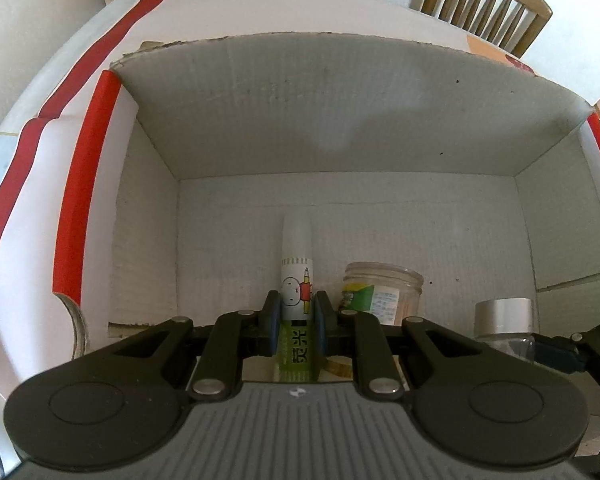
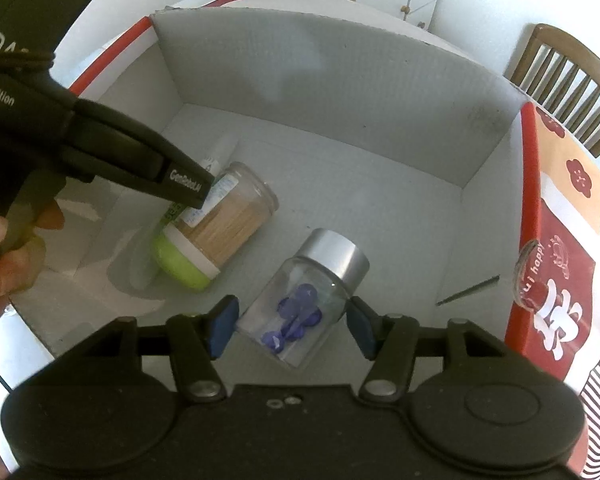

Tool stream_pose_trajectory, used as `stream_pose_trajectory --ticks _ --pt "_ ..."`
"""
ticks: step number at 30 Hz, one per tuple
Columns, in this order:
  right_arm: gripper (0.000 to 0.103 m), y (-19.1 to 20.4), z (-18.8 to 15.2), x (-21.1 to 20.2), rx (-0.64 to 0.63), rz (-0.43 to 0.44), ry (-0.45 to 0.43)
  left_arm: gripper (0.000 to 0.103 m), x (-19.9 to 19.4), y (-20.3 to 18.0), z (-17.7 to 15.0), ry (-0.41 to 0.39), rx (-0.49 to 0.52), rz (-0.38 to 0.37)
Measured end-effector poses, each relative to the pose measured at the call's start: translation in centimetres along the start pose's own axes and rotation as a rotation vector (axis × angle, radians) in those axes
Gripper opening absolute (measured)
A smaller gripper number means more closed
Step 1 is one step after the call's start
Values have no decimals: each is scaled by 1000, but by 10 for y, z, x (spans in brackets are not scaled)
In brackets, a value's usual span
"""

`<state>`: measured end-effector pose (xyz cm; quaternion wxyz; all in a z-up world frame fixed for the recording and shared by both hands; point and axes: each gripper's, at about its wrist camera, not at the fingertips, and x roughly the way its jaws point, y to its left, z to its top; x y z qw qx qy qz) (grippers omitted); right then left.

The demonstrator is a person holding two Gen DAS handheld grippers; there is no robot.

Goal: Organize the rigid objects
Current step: 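Carry the glue stick into the box with the left tool while the right tool places the blue-piece jar there, then open both tools and withdraw them from the box toward the table items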

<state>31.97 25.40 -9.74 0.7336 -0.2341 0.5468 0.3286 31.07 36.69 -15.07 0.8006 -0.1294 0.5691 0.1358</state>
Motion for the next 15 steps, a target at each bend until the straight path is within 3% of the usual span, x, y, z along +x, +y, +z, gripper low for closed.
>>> stream_pose_trajectory --ticks 3,7,11,15 --pt "70 3 -2 -6 6 -5 -18 17 -1 1 -1 -12 -1 3" --pt "70 3 -3 -13 19 5 -34 19 -12 1 -6 -45 6 12" --pt "72 -1 -7 -22 28 18 -57 28 -25 -2 -9 -89 23 21" --pt "72 0 -12 -37 32 25 -86 30 -41 -6 -10 -127 18 6"
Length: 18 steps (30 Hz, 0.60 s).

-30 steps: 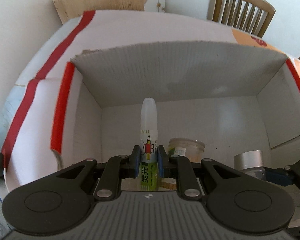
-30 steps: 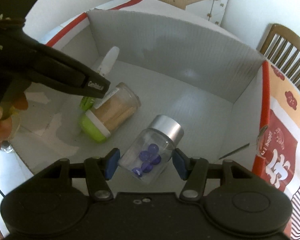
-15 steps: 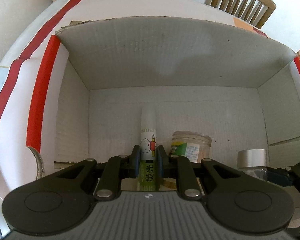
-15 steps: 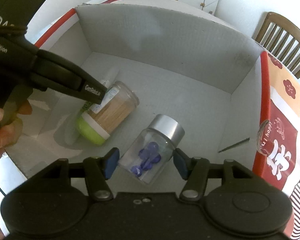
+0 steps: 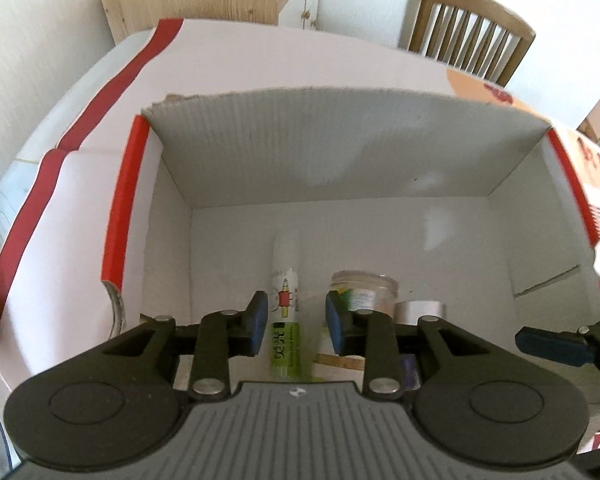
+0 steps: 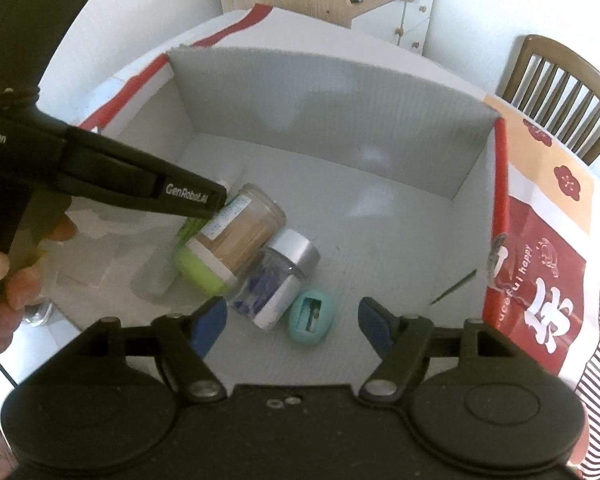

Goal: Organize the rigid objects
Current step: 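Open both tools and withdraw them from the box toward the table items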

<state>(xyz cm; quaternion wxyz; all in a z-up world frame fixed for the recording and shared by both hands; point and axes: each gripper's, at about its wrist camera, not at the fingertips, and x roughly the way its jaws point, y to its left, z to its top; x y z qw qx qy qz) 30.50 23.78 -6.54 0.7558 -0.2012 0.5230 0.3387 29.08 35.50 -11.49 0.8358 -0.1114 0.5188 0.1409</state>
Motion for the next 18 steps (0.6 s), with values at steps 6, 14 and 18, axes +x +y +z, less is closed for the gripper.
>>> stream_pose_trajectory --ticks 6,14,18 --pt "74 -6 -8 -26 21 14 -45 30 -25 -11 -6 -51 9 -10" --pt "76 -12 -25 -60 42 44 -104 30 -69 -27 -25 -134 45 -22" --pt "78 -17 -36 -78 45 59 -133 30 -91 -36 -37 -179 61 -19"
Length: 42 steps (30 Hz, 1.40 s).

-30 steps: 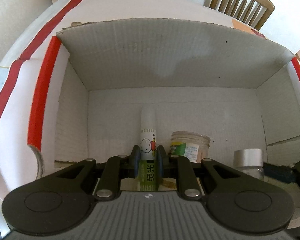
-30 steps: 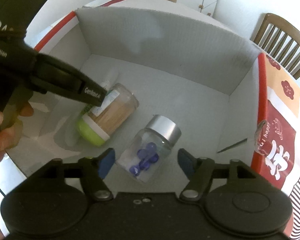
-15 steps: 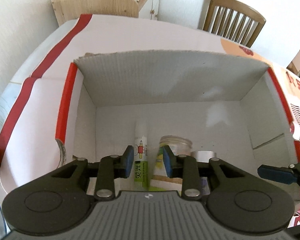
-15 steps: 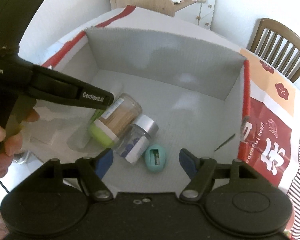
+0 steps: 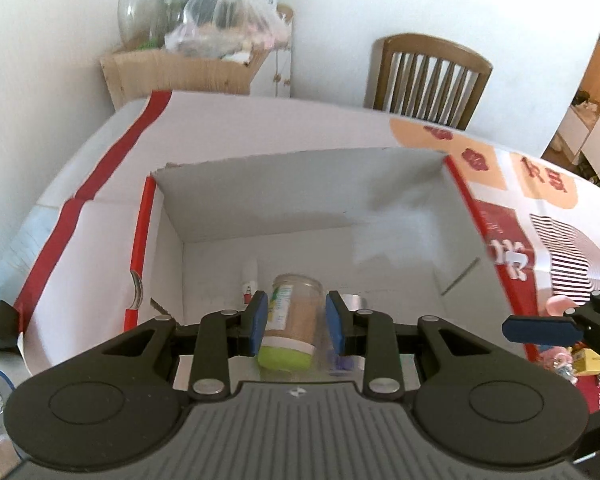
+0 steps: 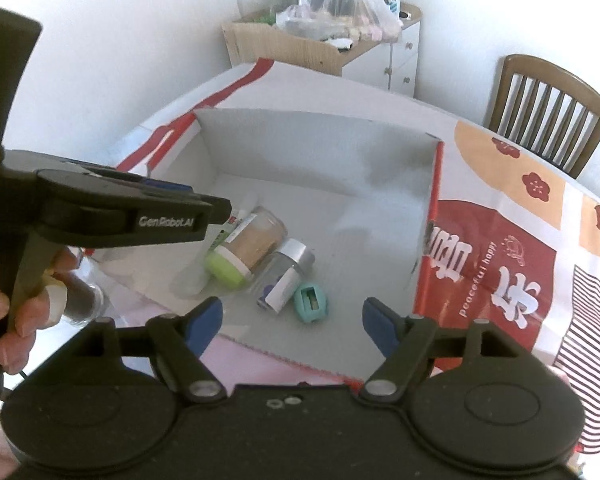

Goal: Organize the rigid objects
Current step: 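Open both tools and withdraw them from the box toward the table items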

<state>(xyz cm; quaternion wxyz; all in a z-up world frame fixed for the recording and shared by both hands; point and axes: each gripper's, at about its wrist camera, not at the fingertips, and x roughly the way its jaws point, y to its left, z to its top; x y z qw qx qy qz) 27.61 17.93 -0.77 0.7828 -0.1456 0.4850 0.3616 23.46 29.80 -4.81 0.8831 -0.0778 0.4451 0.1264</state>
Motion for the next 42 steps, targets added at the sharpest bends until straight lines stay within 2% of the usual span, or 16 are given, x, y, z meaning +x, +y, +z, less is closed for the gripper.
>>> stream_pose_trajectory --ticks 9,10,11,13,24,26,29,33,42 --pt "86 -17 -28 -51 -8 49 -61 32 -45 -42 -22 -56 31 4" --pt "87 -20 -32 -56 -11 53 -68 40 -50 -48 -25 -59 30 4" --pt "88 -23 -37 -63 -12 56 -76 54 -54 -53 -28 -64 27 4" --pt "90 -29 -45 -74 -15 66 -88 68 -64 -64 -34 -88 12 -1" --pt "102 -84 -101 -123 -3 74 -141 68 -87 -123 -66 -108 7 -24" --pt "102 -96 -110 -128 7 65 -148 74 -87 -135 -71 -108 11 -25" --pt "102 -113 -121 -134 24 60 -155 77 -87 -150 -79 -117 18 -30" --pt "103 -137 -139 -139 26 42 -154 83 -83 -168 -88 -123 28 -48" --pt "103 -179 -177 -134 12 -21 -103 83 -50 -203 -117 -99 17 -98"
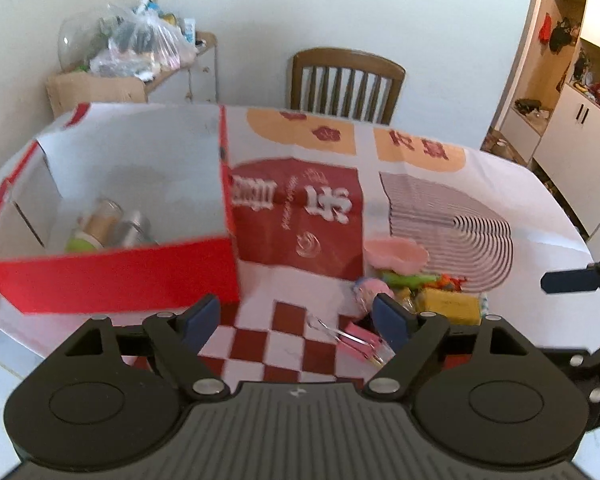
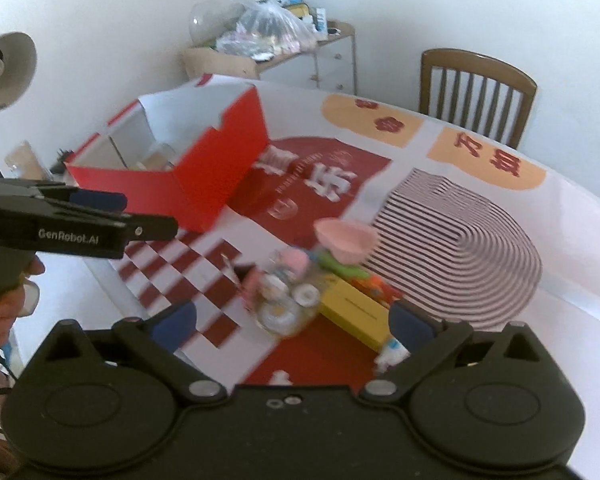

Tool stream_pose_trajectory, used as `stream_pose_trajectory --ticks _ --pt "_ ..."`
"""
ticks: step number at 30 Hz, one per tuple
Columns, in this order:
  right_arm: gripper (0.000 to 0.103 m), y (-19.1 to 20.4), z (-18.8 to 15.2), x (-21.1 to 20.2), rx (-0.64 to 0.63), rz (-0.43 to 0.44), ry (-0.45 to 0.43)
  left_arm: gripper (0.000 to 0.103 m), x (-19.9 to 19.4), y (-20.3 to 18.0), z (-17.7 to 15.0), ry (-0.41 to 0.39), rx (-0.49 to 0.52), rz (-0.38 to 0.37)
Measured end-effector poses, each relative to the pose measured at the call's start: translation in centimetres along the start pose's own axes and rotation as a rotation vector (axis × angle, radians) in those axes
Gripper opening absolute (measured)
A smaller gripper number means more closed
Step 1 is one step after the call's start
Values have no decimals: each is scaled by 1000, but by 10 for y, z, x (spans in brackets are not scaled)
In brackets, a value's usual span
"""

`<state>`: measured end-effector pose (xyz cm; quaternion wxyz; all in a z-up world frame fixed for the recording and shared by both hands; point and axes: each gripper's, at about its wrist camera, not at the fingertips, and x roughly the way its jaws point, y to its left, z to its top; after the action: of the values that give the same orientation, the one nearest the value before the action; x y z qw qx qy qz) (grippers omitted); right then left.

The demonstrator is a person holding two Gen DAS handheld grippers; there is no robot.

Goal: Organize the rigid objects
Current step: 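Open both tools and withdraw them from the box toward the table items, then reach the left tool to the pink binder clip and close on it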

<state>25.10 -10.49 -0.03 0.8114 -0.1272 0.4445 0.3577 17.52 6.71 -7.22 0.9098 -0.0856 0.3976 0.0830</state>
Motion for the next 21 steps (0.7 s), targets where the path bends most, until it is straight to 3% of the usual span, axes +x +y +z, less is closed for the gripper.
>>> stream_pose_trajectory --ticks 10,21 --pt "101 -36 -15 29 -12 -44 63 83 36 -32 -26 -6 114 -46" --pt "95 -63 -20 70 -28 -59 151 83 71 -48 -31 -6 196 -49"
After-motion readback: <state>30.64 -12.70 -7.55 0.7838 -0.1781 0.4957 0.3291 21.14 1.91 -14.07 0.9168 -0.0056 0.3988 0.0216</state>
